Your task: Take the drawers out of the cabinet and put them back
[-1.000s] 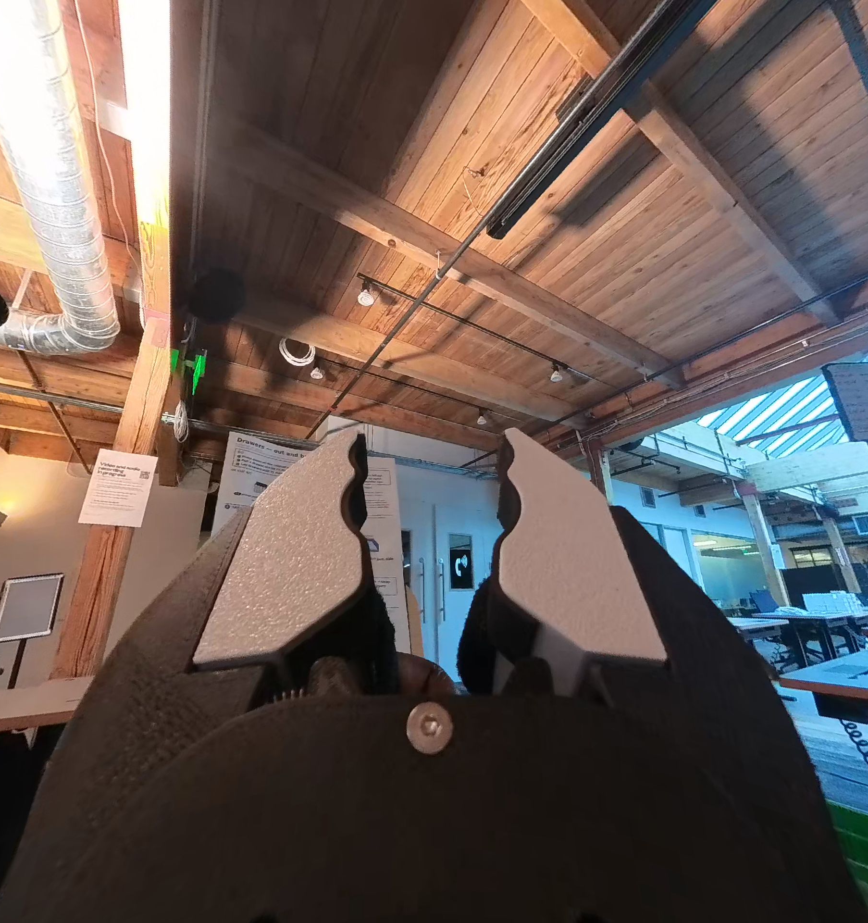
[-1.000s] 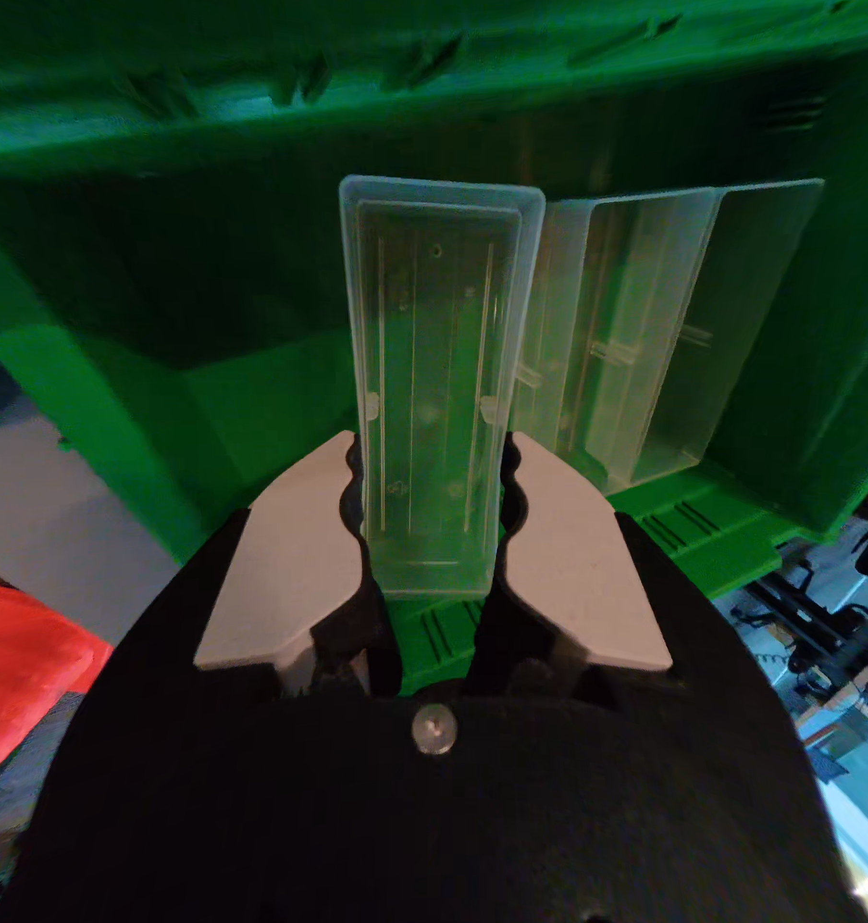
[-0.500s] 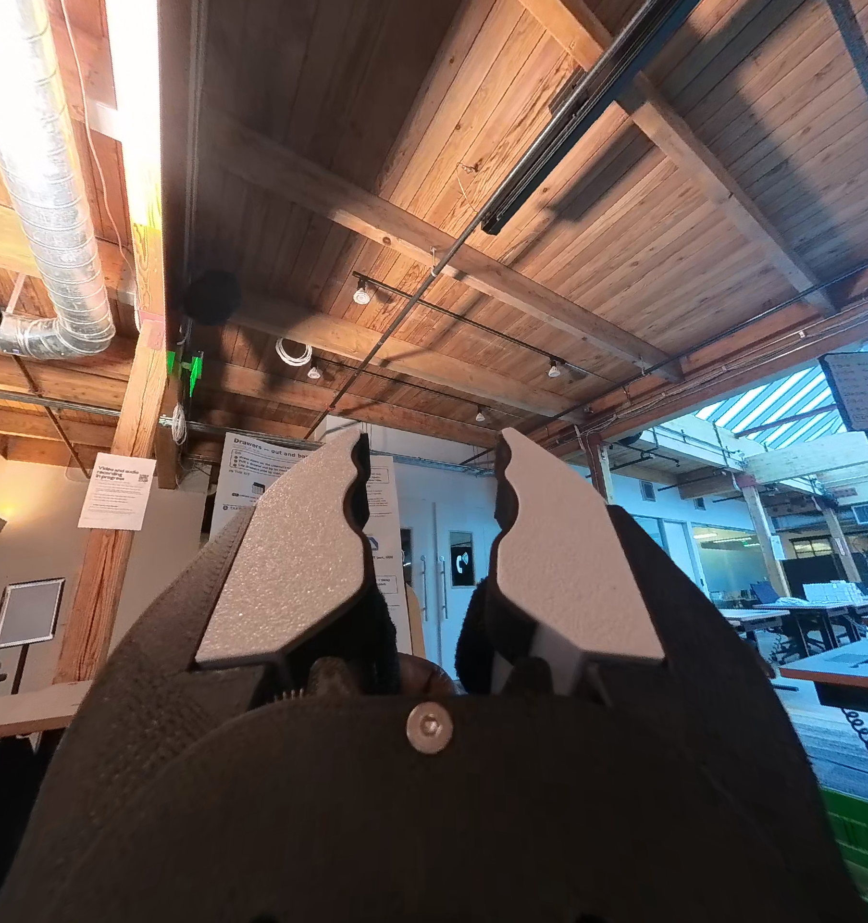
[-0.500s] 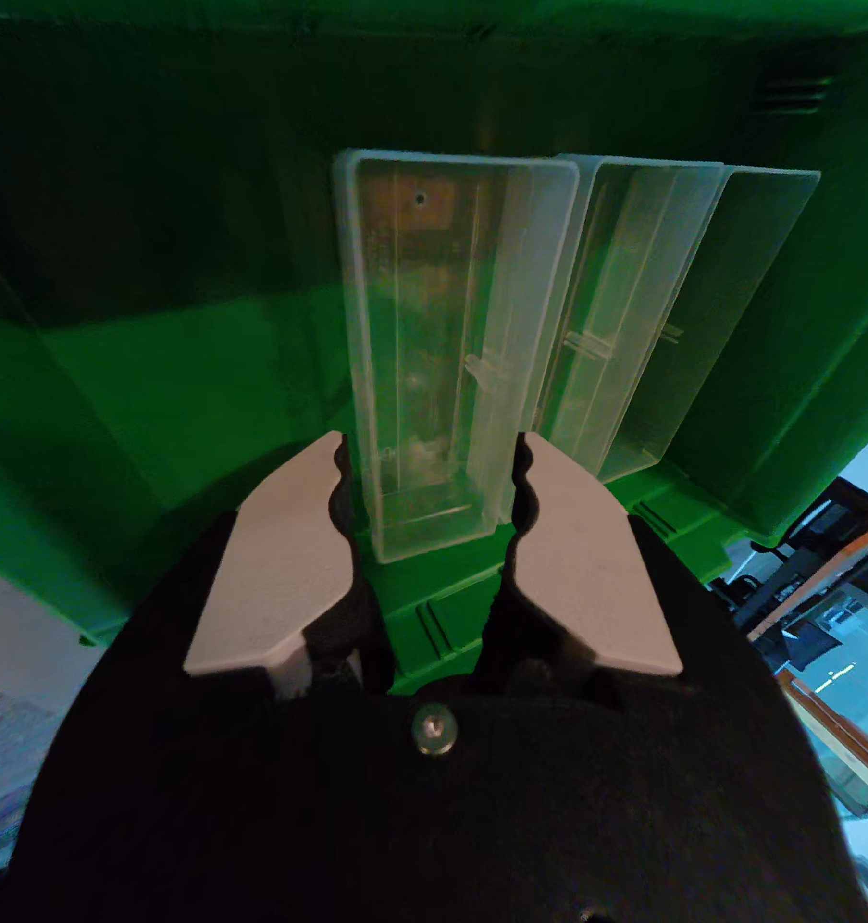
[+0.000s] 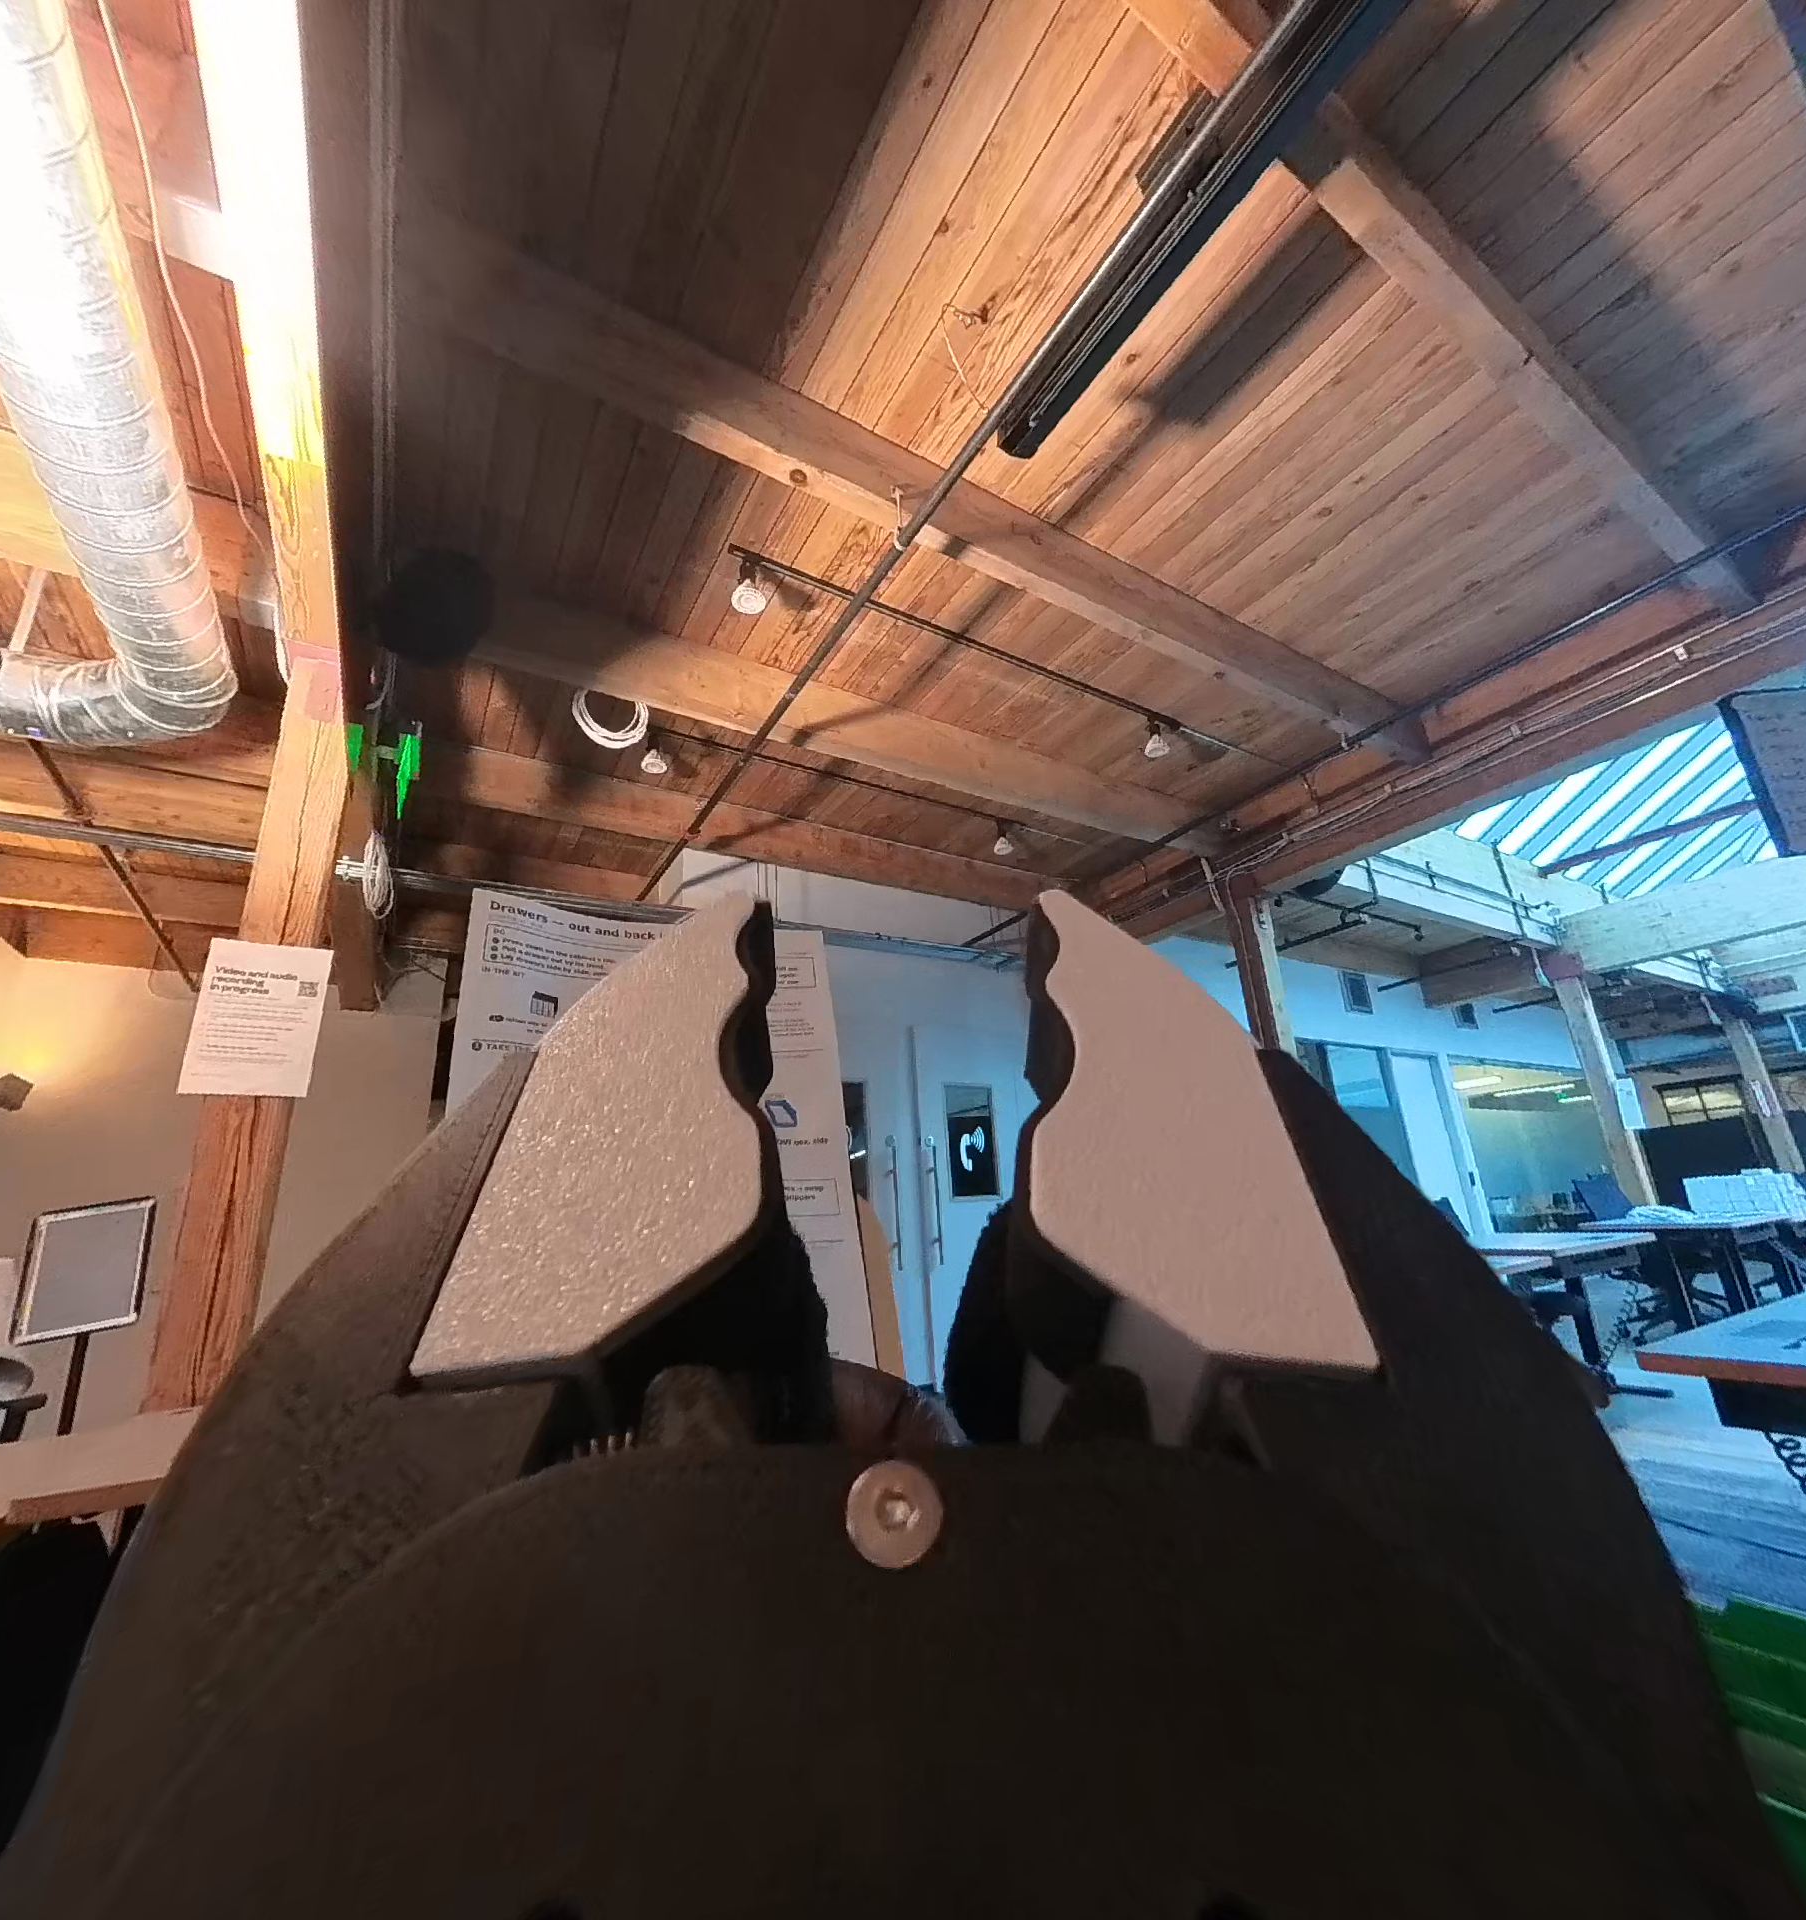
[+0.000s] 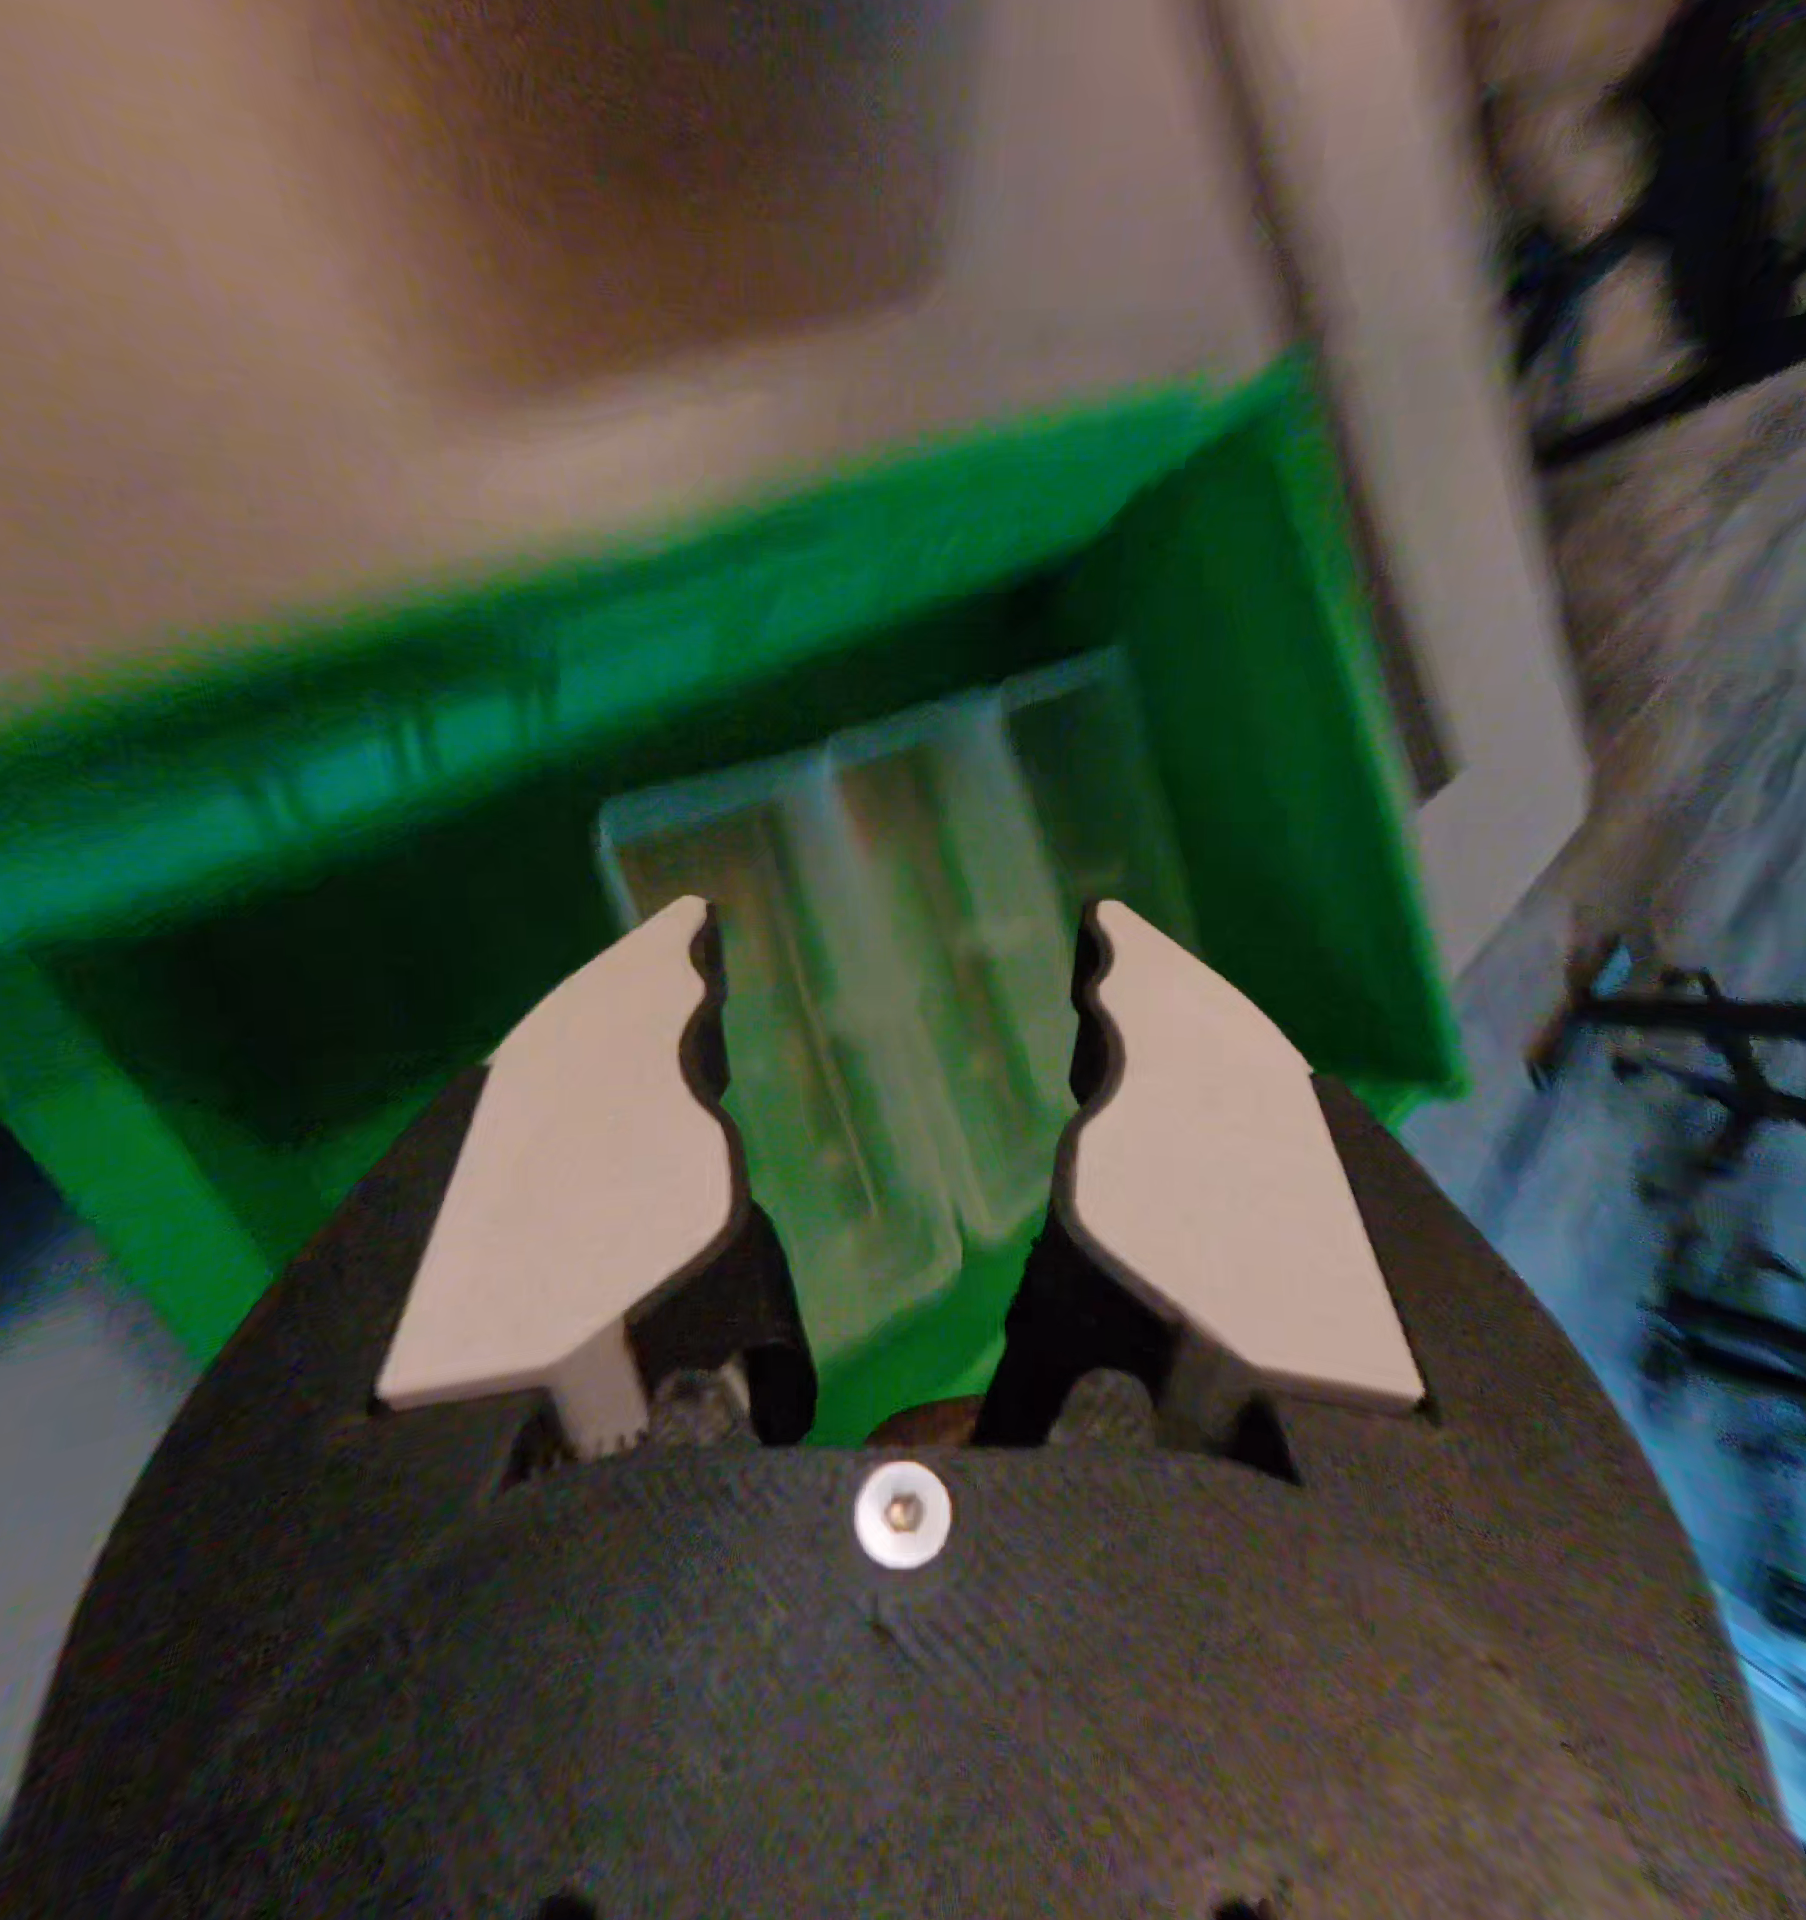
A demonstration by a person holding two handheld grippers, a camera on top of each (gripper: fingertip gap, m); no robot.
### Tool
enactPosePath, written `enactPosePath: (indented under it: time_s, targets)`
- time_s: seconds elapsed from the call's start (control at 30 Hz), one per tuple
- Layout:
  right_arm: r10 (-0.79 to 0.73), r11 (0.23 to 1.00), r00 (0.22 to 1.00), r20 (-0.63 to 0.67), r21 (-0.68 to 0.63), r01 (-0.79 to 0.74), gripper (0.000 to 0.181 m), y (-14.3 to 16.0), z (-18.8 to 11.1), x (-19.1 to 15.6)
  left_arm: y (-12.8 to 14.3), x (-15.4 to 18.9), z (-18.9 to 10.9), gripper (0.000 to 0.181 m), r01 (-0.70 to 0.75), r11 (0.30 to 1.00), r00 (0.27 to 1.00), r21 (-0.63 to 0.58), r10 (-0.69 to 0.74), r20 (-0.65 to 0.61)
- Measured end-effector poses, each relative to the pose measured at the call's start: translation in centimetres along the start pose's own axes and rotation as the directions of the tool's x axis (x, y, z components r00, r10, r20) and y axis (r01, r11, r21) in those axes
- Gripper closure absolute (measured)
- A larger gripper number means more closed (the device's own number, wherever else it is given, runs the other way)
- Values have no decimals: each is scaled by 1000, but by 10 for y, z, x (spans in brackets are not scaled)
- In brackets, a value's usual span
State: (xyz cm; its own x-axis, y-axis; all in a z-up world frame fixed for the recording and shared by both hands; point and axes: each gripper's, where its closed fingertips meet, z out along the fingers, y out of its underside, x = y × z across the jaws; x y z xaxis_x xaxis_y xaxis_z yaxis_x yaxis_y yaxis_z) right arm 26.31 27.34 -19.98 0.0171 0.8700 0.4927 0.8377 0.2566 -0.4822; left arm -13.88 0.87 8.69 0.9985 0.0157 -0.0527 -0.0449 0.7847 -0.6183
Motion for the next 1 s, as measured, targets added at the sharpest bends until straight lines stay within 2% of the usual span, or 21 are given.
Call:
enactPosePath:
  time_s: [0.03,0.07,0.1,0.17,0.2,0.3,0.37,0.4,0.43,0.47,0.53,0.6,0.7,0.77,0.8,0.83,0.9,0.93,1.0]
  targets:
    - [99,982,995,-32,162,-92,115,-29,-13,9,2,0,0,135,0,1000,1000,-5,0,0]
    - [198,931,979,-48,323,-173,114,-57,-29,19,3,0,0,135,-1,1000,1000,-11,0,-1]
    - [280,847,959,-38,481,-228,112,-86,-48,25,5,0,0,136,-2,1000,1000,-18,2,-1]
    - [428,599,904,22,742,-301,113,-136,-90,35,9,2,0,136,-8,1000,1000,-28,8,-5]
    - [481,460,873,78,825,-327,112,-155,-108,36,10,2,1,136,-12,999,1000,-33,12,-9]
    - [587,87,774,236,933,-350,111,-190,-143,41,16,6,3,136,-30,998,999,-55,29,-20]
    - [622,-111,717,314,942,-316,114,-204,-151,46,19,8,5,136,-34,997,999,-68,32,-27]
    - [621,-173,697,358,930,-324,124,-211,-147,46,21,8,6,136,-32,997,999,-72,30,-28]
    - [589,-173,716,375,924,-342,174,-224,-139,43,22,8,7,137,-31,997,999,-76,29,-30]
    - [554,-131,748,365,926,-355,181,-238,-128,38,21,8,6,142,-31,997,999,-68,29,-27]
    - [553,-16,772,315,930,-368,181,-262,-100,38,23,8,5,156,-37,997,999,-62,36,-29]
    - [511,90,808,293,917,-389,181,-286,-74,34,30,9,5,180,-53,994,998,-95,49,-44]
    - [444,274,818,366,813,-513,179,-309,-31,14,57,8,7,181,-126,964,991,-233,112,-72]
    - [444,342,840,313,807,-481,158,-315,-14,7,95,3,4,181,-237,880,971,-412,212,-107]
    - [448,385,873,196,839,-386,155,-315,-7,6,117,-7,-1,181,-290,809,956,-511,274,-109]
    - [430,461,902,24,854,-243,152,-313,1,3,136,-17,-6,180,-333,746,936,-577,335,-108]
    - [281,643,900,-334,762,82,151,-312,20,-11,167,-28,-16,181,-384,663,910,-643,391,-139]
    - [185,699,866,-464,682,215,150,-312,30,-19,181,-32,-21,181,-384,632,907,-673,393,-148]
    - [3,759,739,-673,483,436,153,-313,45,-27,203,-36,-30,180,-378,567,908,-731,379,-175]
